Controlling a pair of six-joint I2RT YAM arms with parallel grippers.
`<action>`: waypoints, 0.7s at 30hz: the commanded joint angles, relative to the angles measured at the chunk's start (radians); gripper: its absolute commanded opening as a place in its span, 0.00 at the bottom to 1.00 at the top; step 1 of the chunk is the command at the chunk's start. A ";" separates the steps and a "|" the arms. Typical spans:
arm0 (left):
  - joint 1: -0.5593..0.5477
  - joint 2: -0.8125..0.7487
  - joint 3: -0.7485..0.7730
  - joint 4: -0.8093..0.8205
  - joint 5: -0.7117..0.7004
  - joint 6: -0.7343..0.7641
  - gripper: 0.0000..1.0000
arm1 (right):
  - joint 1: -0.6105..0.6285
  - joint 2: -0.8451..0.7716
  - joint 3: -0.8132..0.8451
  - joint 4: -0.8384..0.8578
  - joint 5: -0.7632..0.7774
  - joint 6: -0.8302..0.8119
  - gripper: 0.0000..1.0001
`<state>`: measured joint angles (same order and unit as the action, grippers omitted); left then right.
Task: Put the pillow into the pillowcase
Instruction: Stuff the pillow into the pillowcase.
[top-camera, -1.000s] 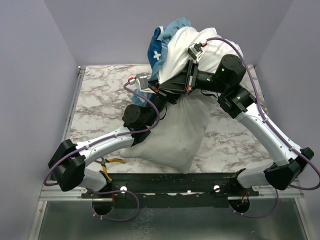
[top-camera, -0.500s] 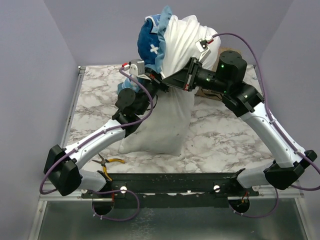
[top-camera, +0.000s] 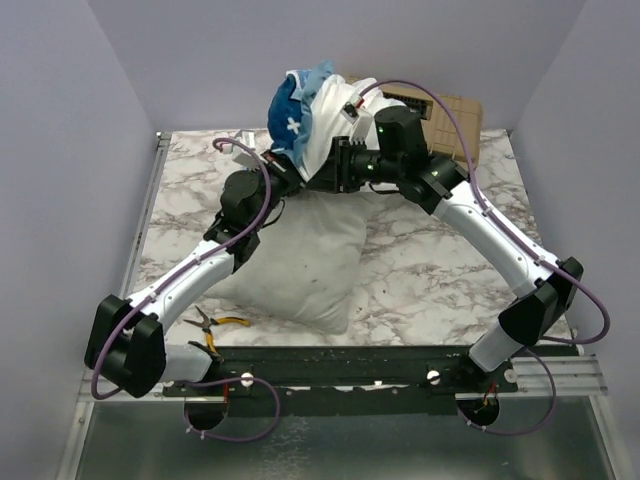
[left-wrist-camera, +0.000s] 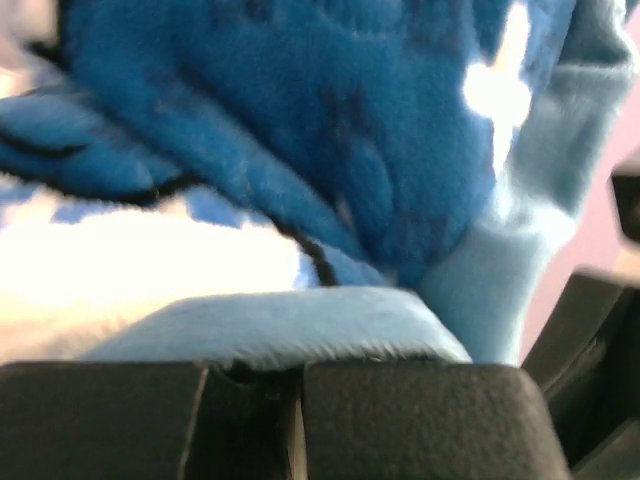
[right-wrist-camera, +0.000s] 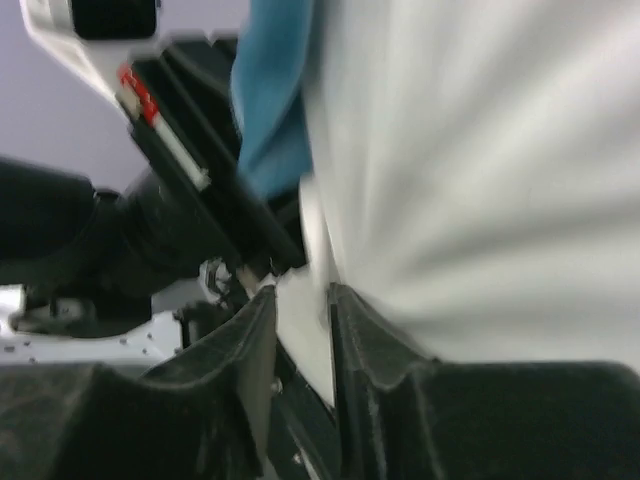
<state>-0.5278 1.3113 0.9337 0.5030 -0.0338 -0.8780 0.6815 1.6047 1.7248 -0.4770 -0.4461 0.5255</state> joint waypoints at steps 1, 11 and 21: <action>0.135 -0.082 -0.023 0.080 -0.120 -0.156 0.00 | 0.042 -0.014 0.055 -0.261 -0.037 -0.100 0.50; 0.251 -0.036 -0.077 0.081 -0.036 -0.225 0.00 | 0.037 -0.109 0.125 -0.419 0.568 -0.214 0.95; 0.270 0.022 -0.036 0.081 0.033 -0.252 0.00 | -0.126 -0.145 -0.140 -0.243 0.827 -0.290 0.79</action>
<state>-0.2657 1.3125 0.8444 0.5201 -0.0513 -1.1011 0.6415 1.4200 1.6516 -0.7994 0.2676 0.2882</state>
